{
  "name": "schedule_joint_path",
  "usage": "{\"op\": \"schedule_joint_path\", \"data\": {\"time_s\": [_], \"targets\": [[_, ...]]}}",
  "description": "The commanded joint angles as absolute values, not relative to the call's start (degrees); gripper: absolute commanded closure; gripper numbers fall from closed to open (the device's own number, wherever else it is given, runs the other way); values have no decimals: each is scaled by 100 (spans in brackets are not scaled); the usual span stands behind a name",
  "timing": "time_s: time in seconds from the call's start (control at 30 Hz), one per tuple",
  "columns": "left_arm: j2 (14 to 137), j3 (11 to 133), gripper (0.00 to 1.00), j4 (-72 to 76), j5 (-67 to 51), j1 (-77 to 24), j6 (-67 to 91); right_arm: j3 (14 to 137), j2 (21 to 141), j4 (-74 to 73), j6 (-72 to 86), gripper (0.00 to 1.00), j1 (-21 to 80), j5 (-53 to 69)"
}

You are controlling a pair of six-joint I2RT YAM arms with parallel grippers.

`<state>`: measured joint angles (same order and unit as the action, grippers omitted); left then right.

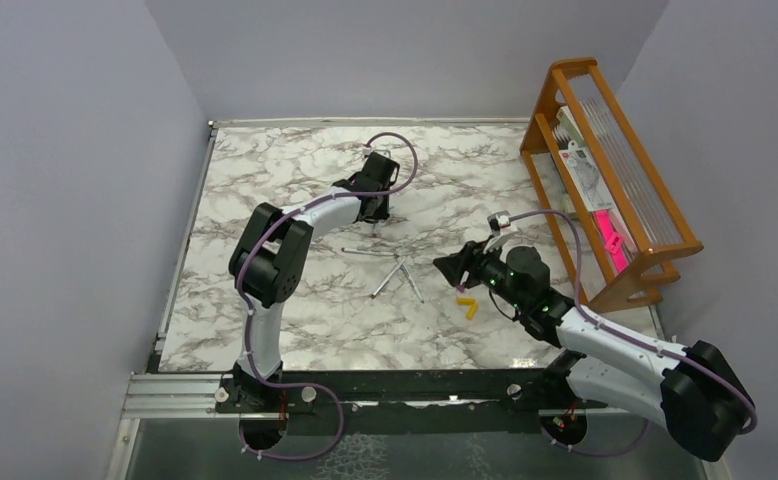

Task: Insert the pens into the pen caps

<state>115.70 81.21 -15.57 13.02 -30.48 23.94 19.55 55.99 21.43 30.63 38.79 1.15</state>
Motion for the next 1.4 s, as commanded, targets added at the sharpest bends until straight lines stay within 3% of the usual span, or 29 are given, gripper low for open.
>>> {"op": "schedule_joint_path", "data": {"time_s": [0.0, 0.13, 0.33, 0.57, 0.77, 1.37], "targets": [[11538, 8277, 65, -1639, 1154, -3037, 2393, 2146, 5801, 2153, 3120, 49, 3885, 229], [11100, 7870, 53, -960, 882, -3079, 2077, 2188, 5887, 2166, 3129, 49, 3885, 233], [9609, 6074, 40, 818, 762, -3476, 1115, 2148, 5813, 2151, 3262, 50, 3882, 33], [8737, 4900, 41, 693, 838, -4237, 500, 2265, 5881, 2080, 3130, 52, 3884, -84], [8878, 4862, 48, -93, 1405, -4939, 176, 2467, 6141, 2044, 3076, 54, 3883, -55], [9711, 5124, 50, -723, 1054, -4983, 669, 2356, 6114, 2022, 3138, 55, 3882, -100]]}}
